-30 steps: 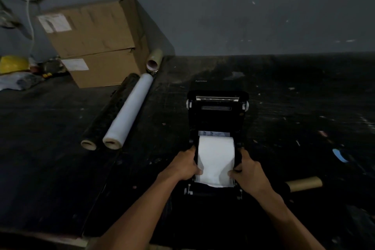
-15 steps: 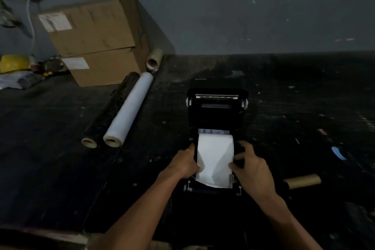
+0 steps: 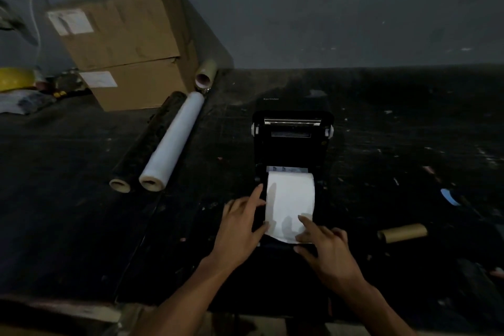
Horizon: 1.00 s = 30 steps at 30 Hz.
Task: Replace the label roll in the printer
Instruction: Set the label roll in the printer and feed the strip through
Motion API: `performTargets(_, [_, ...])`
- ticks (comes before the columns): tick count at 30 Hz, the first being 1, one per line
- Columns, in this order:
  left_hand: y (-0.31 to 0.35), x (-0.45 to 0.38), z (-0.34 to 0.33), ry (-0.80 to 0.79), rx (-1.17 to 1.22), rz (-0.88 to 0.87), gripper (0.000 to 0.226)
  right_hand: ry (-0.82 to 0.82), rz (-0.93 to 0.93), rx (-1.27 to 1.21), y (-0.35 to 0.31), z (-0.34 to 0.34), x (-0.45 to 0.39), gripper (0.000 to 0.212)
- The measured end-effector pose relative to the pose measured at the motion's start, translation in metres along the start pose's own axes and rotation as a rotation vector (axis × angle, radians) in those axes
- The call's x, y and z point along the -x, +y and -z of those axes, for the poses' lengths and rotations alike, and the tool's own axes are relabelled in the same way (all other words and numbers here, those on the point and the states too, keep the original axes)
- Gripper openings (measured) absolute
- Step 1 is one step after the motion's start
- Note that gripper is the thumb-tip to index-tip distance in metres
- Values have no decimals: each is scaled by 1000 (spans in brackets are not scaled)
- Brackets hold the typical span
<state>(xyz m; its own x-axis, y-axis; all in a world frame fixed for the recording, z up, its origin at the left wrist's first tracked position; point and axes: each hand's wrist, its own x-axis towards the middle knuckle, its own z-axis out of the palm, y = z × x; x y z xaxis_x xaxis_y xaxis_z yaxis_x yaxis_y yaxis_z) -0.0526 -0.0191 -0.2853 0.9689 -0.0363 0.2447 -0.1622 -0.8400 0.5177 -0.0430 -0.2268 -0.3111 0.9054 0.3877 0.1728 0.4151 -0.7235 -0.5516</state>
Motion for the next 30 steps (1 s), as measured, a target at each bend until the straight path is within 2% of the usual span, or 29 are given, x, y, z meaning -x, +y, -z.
performTargets(6, [-13, 5, -12, -160, -74, -196, 74, 58, 35, -70, 9, 2, -5, 63])
performTargets(15, [-19, -7, -15, -263, -180, -329, 62, 55, -41, -230, 8, -2, -9, 57])
performTargets(25, [-23, 13, -19, -209, -10, -206, 64, 16, -31, -172, 1, -10, -2, 64])
performTargets(30, [-24, 24, -18, -183, 48, -164, 65, 48, 64, -140, -1, -12, 4, 52])
